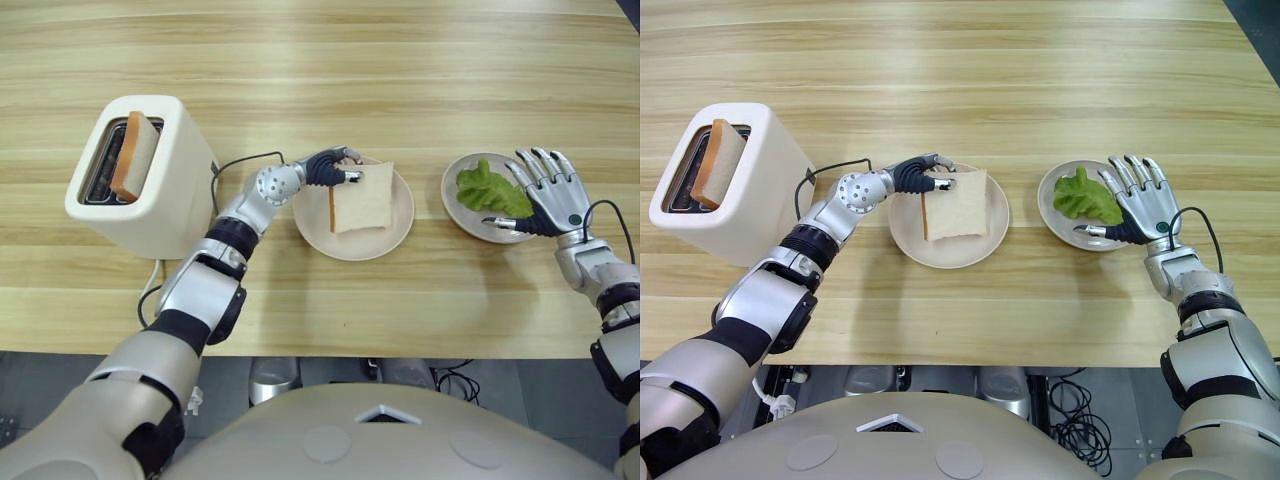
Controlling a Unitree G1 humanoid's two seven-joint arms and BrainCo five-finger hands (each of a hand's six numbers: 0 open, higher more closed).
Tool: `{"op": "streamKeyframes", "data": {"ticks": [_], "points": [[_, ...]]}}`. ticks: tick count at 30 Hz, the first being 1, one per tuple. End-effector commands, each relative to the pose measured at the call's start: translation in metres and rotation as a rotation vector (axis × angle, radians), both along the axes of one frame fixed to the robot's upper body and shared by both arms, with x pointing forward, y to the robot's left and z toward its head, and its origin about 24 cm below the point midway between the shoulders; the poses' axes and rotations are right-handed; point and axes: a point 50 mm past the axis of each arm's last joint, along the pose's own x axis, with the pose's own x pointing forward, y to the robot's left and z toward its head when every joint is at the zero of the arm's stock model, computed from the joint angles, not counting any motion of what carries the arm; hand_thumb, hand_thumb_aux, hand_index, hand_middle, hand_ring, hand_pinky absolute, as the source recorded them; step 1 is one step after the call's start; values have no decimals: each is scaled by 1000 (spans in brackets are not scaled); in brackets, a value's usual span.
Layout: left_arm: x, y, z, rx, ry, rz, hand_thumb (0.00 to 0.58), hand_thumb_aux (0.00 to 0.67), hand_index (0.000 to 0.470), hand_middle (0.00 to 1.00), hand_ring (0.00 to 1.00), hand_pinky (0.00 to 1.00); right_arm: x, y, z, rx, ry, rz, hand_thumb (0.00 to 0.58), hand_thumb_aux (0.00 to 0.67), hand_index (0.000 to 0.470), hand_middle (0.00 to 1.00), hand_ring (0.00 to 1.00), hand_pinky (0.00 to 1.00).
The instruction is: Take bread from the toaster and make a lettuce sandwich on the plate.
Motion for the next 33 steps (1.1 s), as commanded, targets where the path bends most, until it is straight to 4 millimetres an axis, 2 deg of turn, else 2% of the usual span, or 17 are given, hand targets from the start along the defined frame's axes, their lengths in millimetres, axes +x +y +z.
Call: {"op": "streamKeyframes", "data": {"ticks": [1, 2, 3, 6, 14, 18, 23, 24, 25, 30, 32, 33], "points": [[-1, 4, -5, 104, -21, -27, 310, 213, 146, 1000, 1000, 1000, 0, -1, -5, -1, 51, -32, 140, 87, 60, 0, 0, 0], [-1, 5, -6, 132, -36, -32, 0, 0, 0, 1000, 1000, 1000, 0, -1, -6, -1, 60, -35, 301, 205, 141, 0, 0, 0], [-1, 6, -6, 157, -57, -33, 0, 0, 0, 1000, 1000, 1000, 0, -1, -7, 0, 73, -41, 441, 342, 235, 0, 0, 0], [1, 6, -5, 206, -106, -35, 0, 0, 0, 1000, 1000, 1000, -1, -3, -10, 5, 104, -72, 464, 370, 254, 0, 0, 0], [7, 5, 6, 239, -205, -24, 0, 0, 0, 1000, 1000, 1000, -2, -9, -21, 21, 231, -202, 436, 336, 231, 0, 0, 0], [4, 0, 3, 245, -208, -48, 0, 0, 0, 1000, 1000, 1000, -1, -6, -25, 32, 265, -215, 395, 292, 200, 0, 0, 0], [4, 0, 2, 241, -217, -47, 0, 0, 0, 1000, 1000, 1000, 1, -3, -25, 45, 259, -209, 449, 352, 242, 0, 0, 0], [4, 1, 3, 239, -221, -46, 0, 0, 0, 1000, 1000, 1000, 1, -2, -24, 49, 248, -205, 531, 476, 327, 0, 0, 0], [4, 1, 4, 234, -226, -43, 0, 0, 0, 1000, 1000, 1000, 2, -2, -23, 54, 230, -200, 580, 670, 460, 0, 0, 0], [9, 10, 15, 213, -298, 5, 0, 0, 0, 1000, 1000, 1000, 4, 0, -15, 90, 135, -171, 580, 670, 460, 0, 0, 0], [11, 14, 19, 213, -327, 22, 0, 0, 0, 557, 557, 557, 5, 1, -15, 92, 126, -163, 580, 670, 460, 0, 0, 0], [11, 15, 21, 215, -340, 27, 0, 0, 0, 490, 490, 490, 5, 1, -15, 92, 126, -163, 580, 670, 460, 0, 0, 0]]}}
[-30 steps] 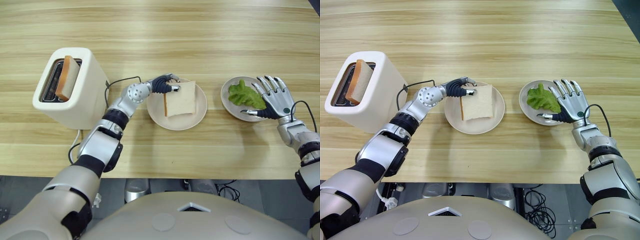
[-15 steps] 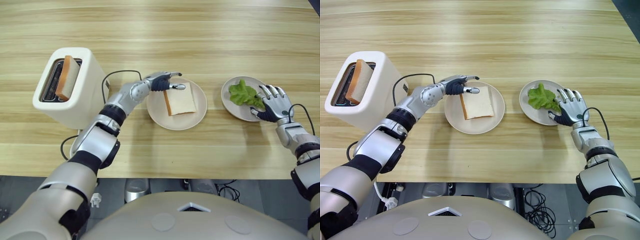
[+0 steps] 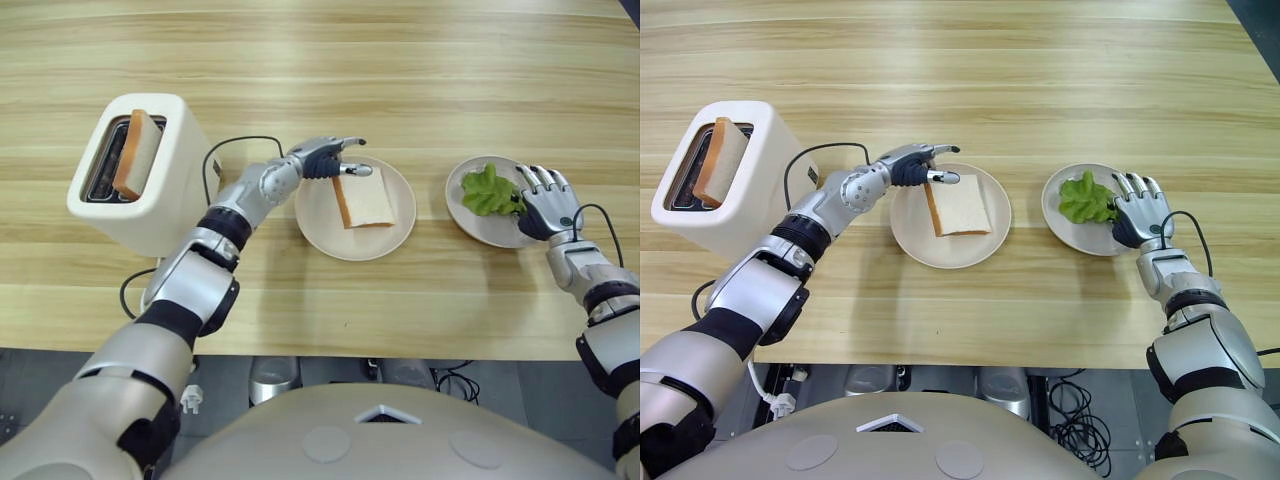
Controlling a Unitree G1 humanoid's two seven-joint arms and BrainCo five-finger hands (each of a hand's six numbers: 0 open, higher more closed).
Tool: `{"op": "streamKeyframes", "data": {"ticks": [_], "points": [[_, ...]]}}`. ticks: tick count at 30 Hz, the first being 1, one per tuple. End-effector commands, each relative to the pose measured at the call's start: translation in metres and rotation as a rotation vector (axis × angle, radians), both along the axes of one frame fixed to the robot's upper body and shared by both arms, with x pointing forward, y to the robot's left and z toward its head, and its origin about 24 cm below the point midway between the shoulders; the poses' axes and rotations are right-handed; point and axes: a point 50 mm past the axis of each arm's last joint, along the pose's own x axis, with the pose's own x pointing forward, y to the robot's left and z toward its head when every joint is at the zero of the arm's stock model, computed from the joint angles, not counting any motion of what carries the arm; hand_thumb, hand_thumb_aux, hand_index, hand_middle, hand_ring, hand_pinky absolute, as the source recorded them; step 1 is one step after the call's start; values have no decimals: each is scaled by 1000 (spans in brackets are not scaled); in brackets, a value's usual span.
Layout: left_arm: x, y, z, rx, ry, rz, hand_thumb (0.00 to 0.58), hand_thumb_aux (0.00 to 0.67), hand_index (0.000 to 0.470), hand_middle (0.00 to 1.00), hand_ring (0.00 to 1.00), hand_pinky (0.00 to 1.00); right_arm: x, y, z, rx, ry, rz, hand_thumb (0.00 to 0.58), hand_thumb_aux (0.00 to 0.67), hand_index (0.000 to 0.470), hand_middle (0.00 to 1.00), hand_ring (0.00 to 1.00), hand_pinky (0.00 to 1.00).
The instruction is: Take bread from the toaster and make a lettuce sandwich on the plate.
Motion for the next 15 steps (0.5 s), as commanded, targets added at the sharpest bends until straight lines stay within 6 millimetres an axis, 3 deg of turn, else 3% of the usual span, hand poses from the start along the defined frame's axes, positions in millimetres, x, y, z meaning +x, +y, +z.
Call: {"op": "streamKeyframes", "data": {"ticks": [1, 3, 9, 10, 11, 15], "points": [[2, 8, 8, 7, -66, 19, 0, 0, 0, 467, 467, 467, 0, 2, 0, 17, -16, 8, 580, 670, 460, 0, 0, 0], [3, 10, 11, 3, -89, 29, 0, 0, 0, 396, 396, 396, 1, 3, 1, 20, -24, 13, 580, 670, 460, 0, 0, 0], [3, 17, 4, 163, -218, 70, 0, 0, 0, 388, 388, 388, 8, 12, 10, 80, -104, 70, 580, 670, 460, 0, 0, 0], [4, 19, 4, 195, -250, 90, 0, 0, 0, 384, 384, 384, 10, 14, 13, 99, -125, 82, 580, 670, 460, 376, 376, 376], [5, 22, 4, 215, -285, 113, 0, 0, 0, 380, 380, 380, 12, 16, 16, 127, -150, 97, 580, 670, 460, 1000, 1000, 1000], [6, 28, 10, 203, -380, 177, 0, 0, 0, 369, 369, 369, 19, 27, 32, 228, -237, 181, 580, 670, 460, 1000, 1000, 1000]]}}
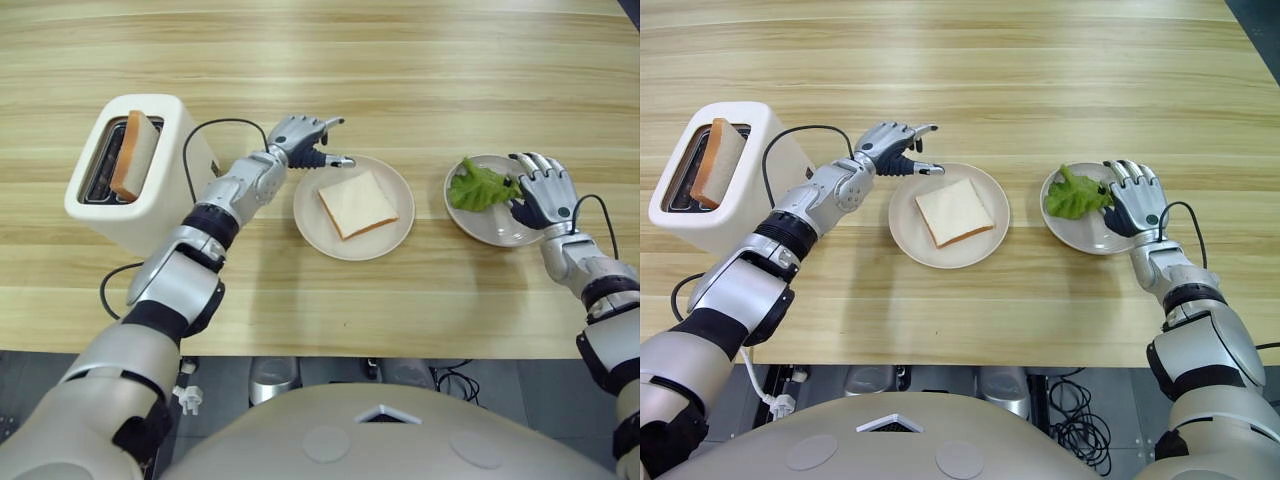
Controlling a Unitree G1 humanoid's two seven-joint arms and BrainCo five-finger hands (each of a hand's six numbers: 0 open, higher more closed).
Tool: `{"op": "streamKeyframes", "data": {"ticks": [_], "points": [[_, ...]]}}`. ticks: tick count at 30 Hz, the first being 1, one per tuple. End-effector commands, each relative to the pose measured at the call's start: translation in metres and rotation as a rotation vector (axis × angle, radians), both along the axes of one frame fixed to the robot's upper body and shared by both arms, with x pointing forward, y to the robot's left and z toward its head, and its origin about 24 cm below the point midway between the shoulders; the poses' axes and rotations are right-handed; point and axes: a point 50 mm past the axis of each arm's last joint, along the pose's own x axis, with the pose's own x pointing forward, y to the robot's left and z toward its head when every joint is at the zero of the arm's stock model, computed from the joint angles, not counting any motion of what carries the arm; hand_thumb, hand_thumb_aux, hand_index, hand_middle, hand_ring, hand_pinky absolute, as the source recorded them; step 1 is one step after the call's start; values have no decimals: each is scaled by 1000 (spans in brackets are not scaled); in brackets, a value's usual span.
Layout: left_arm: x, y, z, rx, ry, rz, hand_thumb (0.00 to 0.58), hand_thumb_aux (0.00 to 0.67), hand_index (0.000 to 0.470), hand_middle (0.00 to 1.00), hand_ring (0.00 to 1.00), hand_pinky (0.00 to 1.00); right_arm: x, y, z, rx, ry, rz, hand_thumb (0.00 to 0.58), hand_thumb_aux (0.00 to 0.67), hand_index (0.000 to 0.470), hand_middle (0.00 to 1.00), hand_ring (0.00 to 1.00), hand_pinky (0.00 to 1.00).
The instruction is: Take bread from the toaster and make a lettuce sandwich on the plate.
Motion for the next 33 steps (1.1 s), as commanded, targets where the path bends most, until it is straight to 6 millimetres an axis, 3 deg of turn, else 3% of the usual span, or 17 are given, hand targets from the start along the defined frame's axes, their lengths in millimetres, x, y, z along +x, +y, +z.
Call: {"op": "streamKeyframes", "data": {"ticks": [1, 4, 9, 14, 16, 18, 24, 29, 33], "points": [[-3, 7, 4, 0, -76, 19, 0, 0, 0, 369, 369, 369, 8, 9, 17, 80, -86, 75, 580, 670, 460, 1000, 1000, 1000], [-11, 5, 19, -86, -146, -13, 0, 0, 0, 212, 212, 212, 13, 23, 30, 149, -140, 164, 580, 670, 460, 1000, 1000, 1000], [-38, 17, 66, -278, -309, -27, 0, 0, 0, 208, 208, 208, 21, 59, 57, 262, -229, 347, 580, 670, 460, 1000, 1000, 1000], [-82, 49, 123, -377, -543, 29, 0, 0, 0, 204, 204, 204, 29, 108, 73, 326, -250, 518, 580, 670, 460, 1000, 1000, 1000], [-101, 62, 139, -381, -618, 58, 0, 0, 0, 0, 0, 0, 32, 128, 71, 330, -227, 578, 580, 670, 460, 1000, 1000, 1000], [-116, 76, 148, -361, -668, 103, 0, 0, 0, 0, 0, 0, 34, 146, 65, 326, -188, 623, 580, 670, 460, 1000, 1000, 1000], [-146, 135, 158, -206, -740, 370, 0, 0, 0, 0, 0, 0, 44, 182, 37, 248, -53, 674, 580, 670, 460, 1000, 1000, 1000], [-151, 174, 133, -114, -585, 544, 0, 0, 0, 0, 0, 0, 51, 188, 15, 166, 51, 619, 580, 670, 460, 1000, 1000, 1000], [-155, 190, 111, -104, -493, 619, 0, 0, 0, 0, 0, 0, 51, 191, 6, 157, 108, 607, 580, 670, 460, 1000, 1000, 1000]]}}
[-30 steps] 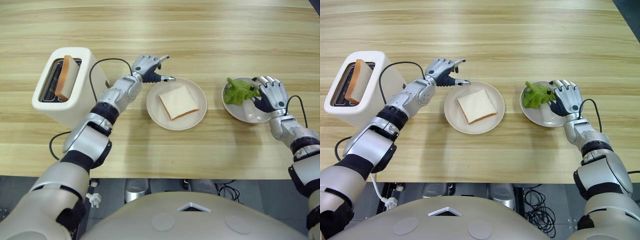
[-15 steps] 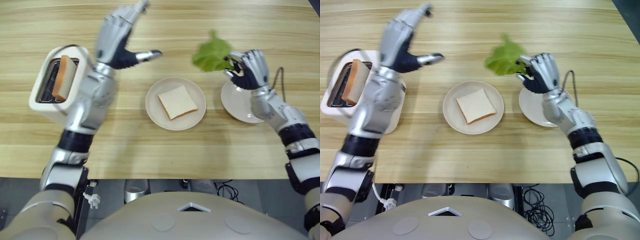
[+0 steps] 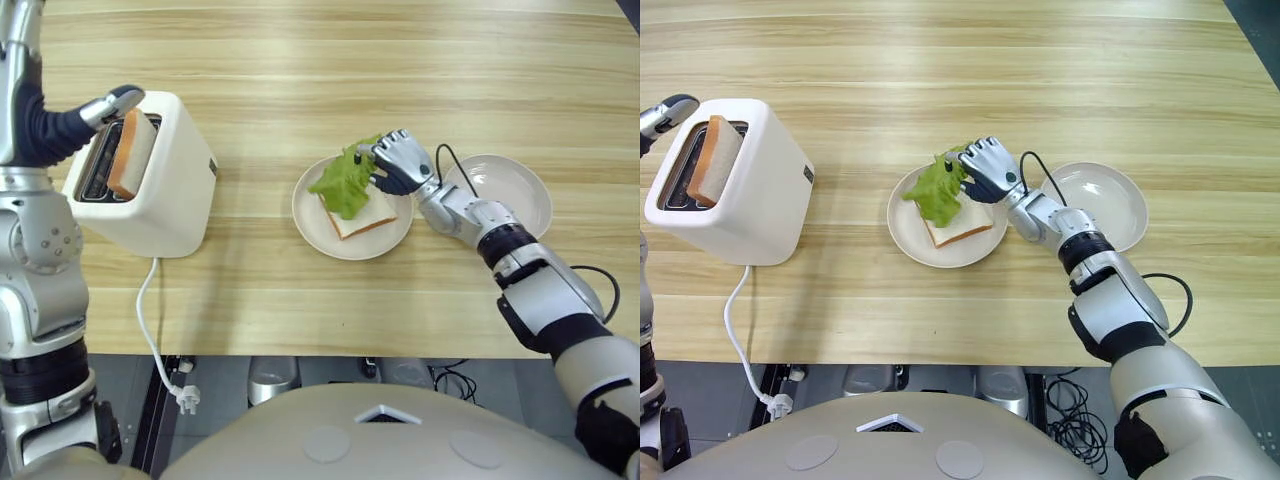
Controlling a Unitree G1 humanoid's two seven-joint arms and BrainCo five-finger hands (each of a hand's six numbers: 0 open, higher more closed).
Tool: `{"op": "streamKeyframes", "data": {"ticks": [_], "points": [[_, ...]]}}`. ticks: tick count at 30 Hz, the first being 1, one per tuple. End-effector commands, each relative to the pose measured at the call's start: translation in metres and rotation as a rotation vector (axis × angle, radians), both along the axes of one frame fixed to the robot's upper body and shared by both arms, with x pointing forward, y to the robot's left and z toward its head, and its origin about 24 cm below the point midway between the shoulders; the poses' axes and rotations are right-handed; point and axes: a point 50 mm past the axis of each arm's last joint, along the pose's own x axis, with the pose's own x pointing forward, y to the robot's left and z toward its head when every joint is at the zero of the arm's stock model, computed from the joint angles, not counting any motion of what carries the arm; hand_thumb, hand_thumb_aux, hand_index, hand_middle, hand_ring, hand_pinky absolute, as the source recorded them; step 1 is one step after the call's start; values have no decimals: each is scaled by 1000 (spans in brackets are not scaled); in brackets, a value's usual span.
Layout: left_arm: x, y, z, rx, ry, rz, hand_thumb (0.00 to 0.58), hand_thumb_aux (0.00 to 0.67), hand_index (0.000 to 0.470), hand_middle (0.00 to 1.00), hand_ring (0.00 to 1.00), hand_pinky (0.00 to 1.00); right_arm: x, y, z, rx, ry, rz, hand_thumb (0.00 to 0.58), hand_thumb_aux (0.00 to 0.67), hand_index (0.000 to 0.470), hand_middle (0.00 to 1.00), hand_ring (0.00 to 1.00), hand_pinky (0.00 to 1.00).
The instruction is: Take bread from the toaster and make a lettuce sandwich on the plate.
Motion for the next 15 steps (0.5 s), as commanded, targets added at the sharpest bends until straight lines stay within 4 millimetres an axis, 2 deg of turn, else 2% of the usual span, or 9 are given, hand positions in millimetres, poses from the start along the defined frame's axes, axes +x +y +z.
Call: {"op": "streamKeyframes", "data": {"ticks": [1, 9, 14, 15], "points": [[-3, 15, -18, -28, 81, 66, 0, 0, 0, 0, 0, 0, -1, 0, -9, -51, 44, -2, 580, 670, 460, 1000, 1000, 1000], [-9, 22, -25, -40, 140, 112, 0, 0, 0, 0, 0, 0, -6, -14, -20, -121, 102, -9, 580, 670, 460, 1000, 1000, 1000], [-6, 19, -45, -54, 296, 114, 0, 0, 0, 0, 0, 0, -8, -21, -23, -127, 115, -11, 580, 670, 460, 1000, 1000, 1000], [-6, 19, -47, -57, 313, 118, 0, 0, 0, 0, 0, 0, -8, -22, -23, -129, 117, -18, 550, 518, 355, 1000, 1000, 1000]]}}
